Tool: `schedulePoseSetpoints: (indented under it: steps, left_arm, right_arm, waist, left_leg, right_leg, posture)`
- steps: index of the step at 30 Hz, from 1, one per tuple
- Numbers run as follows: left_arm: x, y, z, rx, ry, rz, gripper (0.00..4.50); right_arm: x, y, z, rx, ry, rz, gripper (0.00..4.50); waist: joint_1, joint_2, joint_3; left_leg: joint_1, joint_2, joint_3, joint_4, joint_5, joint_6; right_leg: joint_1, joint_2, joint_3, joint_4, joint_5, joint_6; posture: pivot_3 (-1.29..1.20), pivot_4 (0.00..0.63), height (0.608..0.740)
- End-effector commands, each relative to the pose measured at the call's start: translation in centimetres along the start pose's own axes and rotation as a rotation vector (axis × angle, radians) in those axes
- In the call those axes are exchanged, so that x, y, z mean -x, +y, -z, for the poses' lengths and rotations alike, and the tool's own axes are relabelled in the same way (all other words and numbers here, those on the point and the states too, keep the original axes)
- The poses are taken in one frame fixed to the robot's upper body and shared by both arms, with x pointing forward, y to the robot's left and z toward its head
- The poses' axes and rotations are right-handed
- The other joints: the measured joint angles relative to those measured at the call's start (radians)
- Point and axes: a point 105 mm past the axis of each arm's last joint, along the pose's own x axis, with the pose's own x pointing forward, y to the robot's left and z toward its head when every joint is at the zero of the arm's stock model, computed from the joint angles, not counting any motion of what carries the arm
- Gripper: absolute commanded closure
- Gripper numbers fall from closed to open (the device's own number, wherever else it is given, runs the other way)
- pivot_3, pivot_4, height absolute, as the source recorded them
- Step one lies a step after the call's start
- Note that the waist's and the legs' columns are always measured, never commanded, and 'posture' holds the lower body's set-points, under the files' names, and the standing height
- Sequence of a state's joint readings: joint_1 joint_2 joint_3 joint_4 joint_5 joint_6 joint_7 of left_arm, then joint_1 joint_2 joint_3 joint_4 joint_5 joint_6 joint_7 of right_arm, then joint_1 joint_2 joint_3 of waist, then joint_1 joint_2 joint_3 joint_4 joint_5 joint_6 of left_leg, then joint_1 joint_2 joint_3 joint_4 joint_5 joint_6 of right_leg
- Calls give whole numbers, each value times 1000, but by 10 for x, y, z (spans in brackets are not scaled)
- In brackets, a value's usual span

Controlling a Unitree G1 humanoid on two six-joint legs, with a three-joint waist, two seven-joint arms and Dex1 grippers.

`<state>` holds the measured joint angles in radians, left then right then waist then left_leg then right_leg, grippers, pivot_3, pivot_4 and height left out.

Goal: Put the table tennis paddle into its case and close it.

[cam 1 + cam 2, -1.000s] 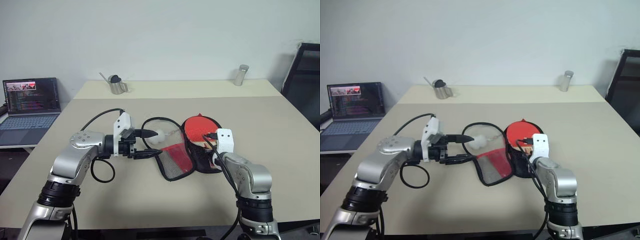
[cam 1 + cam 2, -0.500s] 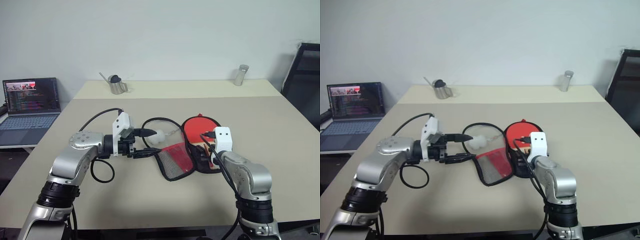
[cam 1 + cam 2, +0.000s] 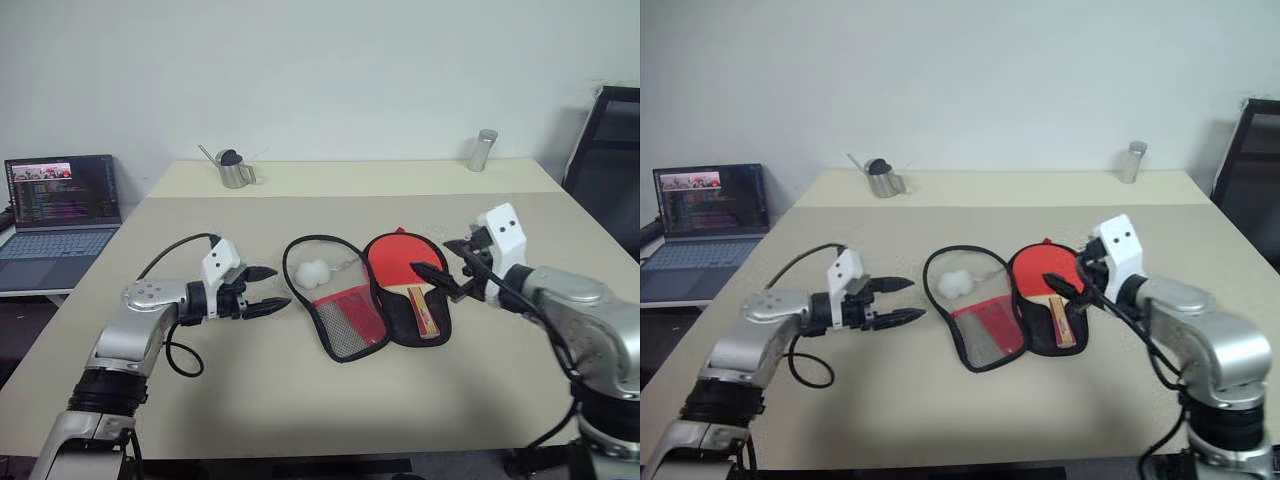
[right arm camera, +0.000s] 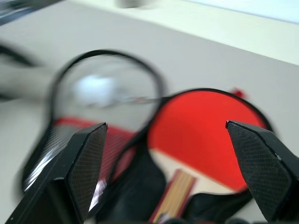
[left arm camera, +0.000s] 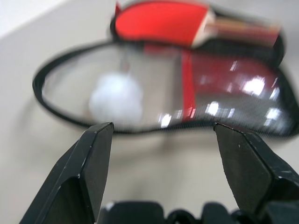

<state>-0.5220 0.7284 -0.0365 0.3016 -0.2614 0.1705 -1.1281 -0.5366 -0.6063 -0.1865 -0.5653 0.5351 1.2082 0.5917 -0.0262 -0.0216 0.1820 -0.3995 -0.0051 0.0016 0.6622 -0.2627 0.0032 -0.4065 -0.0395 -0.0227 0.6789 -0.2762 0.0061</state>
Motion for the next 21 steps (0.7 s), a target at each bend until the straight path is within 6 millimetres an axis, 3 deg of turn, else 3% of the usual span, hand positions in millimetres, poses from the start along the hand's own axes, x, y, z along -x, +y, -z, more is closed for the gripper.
schedulePoseSetpoints:
  steps: [1,10,18,21]
  left_arm:
    - [0,5,7,-45,24,-8,757]
    - [-33,15,23,27,46,-13,757]
    - [-69,6,13,16,18,67,757]
    - [-81,1,-5,-10,-29,115,757]
  right_arm:
    - [14,7,-18,48,-56,-106,51]
    - [14,5,-22,62,-71,-109,51]
    - [12,0,-22,61,-79,-66,51]
    - [16,-2,-21,62,-79,-55,51]
  waist:
    - [0,0,0]
    - [9,-2,0]
    - [17,-2,0]
    - [22,-2,1]
  left_leg:
    - [0,0,0,0,0,0]
    - [0,0,0,1,0,0]
    - [-1,0,0,1,0,0]
    - [-1,0,0,1,0,0]
  right_leg:
    - [0,0,0,0,0,0]
    - [0,-1,-1,1,0,0]
    - [0,-1,0,1,0,0]
    - [0,-1,-1,1,0,0]
  posture:
    - [0,150,740]
    - [0,150,740]
    - [0,150,740]
    - [0,150,740]
